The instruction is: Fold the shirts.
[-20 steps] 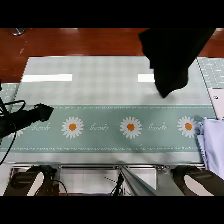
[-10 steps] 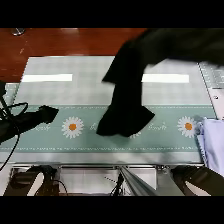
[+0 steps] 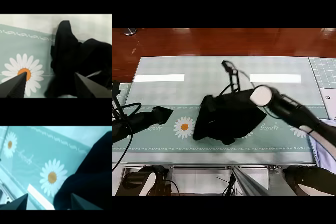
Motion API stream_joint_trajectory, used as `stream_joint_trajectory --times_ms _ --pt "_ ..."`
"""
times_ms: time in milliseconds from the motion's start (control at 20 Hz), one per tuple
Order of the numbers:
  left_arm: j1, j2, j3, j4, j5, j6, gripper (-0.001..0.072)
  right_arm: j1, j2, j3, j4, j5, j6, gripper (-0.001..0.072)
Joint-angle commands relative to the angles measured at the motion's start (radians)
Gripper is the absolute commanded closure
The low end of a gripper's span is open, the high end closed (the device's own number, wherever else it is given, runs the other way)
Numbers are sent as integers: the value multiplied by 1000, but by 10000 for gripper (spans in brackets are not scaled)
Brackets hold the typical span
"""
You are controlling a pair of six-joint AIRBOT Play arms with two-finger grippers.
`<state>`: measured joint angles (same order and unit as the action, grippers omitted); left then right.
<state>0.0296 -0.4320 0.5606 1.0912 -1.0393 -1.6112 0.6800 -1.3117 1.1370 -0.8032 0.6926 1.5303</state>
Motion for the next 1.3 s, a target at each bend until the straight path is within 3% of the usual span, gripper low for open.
stream_joint_trajectory --times_ms 0,100,250,400,600,850,1000,1050,1100,1150,1250 --pt "13 1 3 45 -13 32 4 -209 54 68 -16 178 -42 96" --pt "79 -7 1 89 -47 19 5 -419 161 69 -169 284 -9 96" --pt "174 -90 -73 -37 -174 66 6 -681 312 -49 -424 349 113 96" --pt "186 -240 -209 -251 -136 199 6 -845 430 -335 -334 283 134 96" --pt "172 -476 -253 -539 -103 492 5 -869 452 -568 -140 248 31 96" --pt "37 -695 -253 -691 26 699 5 -869 452 -612 -95 238 -6 96" --pt "-31 -773 -252 -817 140 753 7 -869 452 -612 -100 249 -10 96" --pt "-43 -786 -252 -878 129 808 61 -869 452 -612 -106 255 -10 96" --pt "-51 -791 -252 -927 103 870 453 -869 452 -612 -121 257 -9 96" --pt "-50 -790 -251 -955 71 918 680 -869 452 -615 -136 261 -8 96" --pt "-47 -790 -231 -956 14 931 682 -869 448 -630 -148 277 2 96"
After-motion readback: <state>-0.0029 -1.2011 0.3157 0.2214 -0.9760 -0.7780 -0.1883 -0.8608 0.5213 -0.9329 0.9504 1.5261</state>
